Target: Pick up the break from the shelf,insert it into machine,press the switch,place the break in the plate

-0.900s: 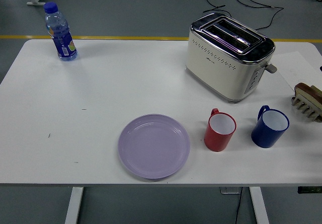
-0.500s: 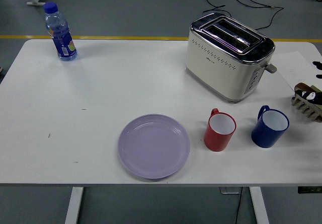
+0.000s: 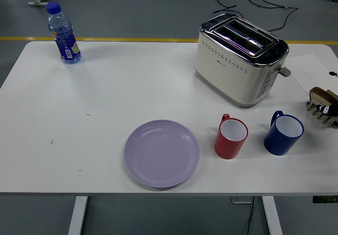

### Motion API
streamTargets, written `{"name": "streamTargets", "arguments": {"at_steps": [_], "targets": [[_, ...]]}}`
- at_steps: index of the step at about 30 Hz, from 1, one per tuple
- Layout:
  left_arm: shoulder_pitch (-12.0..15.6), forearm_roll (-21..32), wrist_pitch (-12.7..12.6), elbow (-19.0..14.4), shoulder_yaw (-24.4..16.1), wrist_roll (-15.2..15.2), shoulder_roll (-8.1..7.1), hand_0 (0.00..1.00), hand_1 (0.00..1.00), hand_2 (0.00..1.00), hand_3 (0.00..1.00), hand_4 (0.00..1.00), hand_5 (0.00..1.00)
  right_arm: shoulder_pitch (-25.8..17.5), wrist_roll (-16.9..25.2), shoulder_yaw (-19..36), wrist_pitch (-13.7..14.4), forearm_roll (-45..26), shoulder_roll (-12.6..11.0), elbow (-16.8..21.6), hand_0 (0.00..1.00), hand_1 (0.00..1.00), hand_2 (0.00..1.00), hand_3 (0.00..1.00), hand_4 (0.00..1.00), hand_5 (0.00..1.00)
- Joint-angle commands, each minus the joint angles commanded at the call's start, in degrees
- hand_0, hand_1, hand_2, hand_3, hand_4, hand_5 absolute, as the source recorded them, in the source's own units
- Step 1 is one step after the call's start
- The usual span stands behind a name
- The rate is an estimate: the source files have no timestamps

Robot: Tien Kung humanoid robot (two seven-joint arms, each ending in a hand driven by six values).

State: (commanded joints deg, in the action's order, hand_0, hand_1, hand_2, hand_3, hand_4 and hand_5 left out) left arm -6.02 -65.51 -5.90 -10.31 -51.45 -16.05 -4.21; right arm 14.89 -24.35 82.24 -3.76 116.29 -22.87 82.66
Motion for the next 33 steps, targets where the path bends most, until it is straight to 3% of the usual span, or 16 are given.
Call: {"name": "streamTargets", "arguments": {"at_steps": [2,3,8,9,14,15,26,27,32,33], "targets": [[-0.04,0.09,-0.02,0.0,0.02,0.0,0.0,0.651,0.571,0.59,0.606,0.328,0.958,0.7,-0.81,-0.65,0.22,0.52,0.46,-0.62,0.945,0.873,0.936,0.92,0.816,0.123],[-0.05,0.1,-0.02,0.0,0.03,0.0,0.0,0.651,0.571,0.59,0.606,0.326,0.959,0.96,-1.14,-0.91,0.38,0.76,0.62,-0.84,0.901,0.834,0.861,0.908,0.81,0.126],[-0.09,0.18,-0.06,0.0,0.03,0.0,0.02,0.651,0.571,0.59,0.606,0.326,0.959,2.91,-3.62,-2.33,1.39,3.42,1.94,-2.87,0.901,0.834,0.861,0.908,0.81,0.126],[-0.1,0.15,-0.05,0.0,0.01,-0.01,0.03,0.651,0.571,0.59,0.606,0.327,0.959,3.41,-4.24,-2.6,1.81,4.26,2.23,-3.45,0.797,0.744,0.758,0.862,0.8,0.127],[-0.24,0.36,-0.09,0.0,0.14,0.0,0.0,0.651,0.571,0.59,0.606,0.327,0.959,5.12,-6.61,-3.26,2.2,5.64,3.08,-5.65,0.797,0.744,0.758,0.862,0.8,0.127],[-0.27,0.46,-0.11,0.0,0.2,0.01,0.0,0.651,0.57,0.59,0.607,0.327,0.959,5.34,-6.88,-3.35,2.37,5.7,3.19,-5.99,0.724,0.681,0.689,0.811,0.784,0.132],[-0.4,0.69,-0.15,0.0,0.39,-0.01,0.0,0.651,0.571,0.59,0.606,0.326,0.957,8.21,-9.54,-4.83,2.56,8.9,5.39,-9.99,0.672,0.643,0.648,0.775,0.768,0.124],[-0.4,0.7,-0.15,0.0,0.39,-0.01,0.0,0.651,0.572,0.59,0.606,0.326,0.956,8.24,-9.56,-4.85,2.58,8.97,5.41,-10.03,0.536,0.54,0.551,0.674,0.688,0.083],[-0.44,1.07,-0.29,0.0,0.56,0.05,-0.08,0.651,0.572,0.59,0.606,0.326,0.956,9.14,-10.7,-6.19,4.01,10.94,5.75,-11.64,0.536,0.54,0.551,0.674,0.688,0.083],[-0.44,1.08,-0.29,0.0,0.56,0.06,-0.08,0.652,0.572,0.59,0.606,0.327,0.956,9.15,-10.74,-6.21,4.05,10.99,5.75,-11.67,0.468,0.474,0.5,0.586,0.578,0.016]]}}
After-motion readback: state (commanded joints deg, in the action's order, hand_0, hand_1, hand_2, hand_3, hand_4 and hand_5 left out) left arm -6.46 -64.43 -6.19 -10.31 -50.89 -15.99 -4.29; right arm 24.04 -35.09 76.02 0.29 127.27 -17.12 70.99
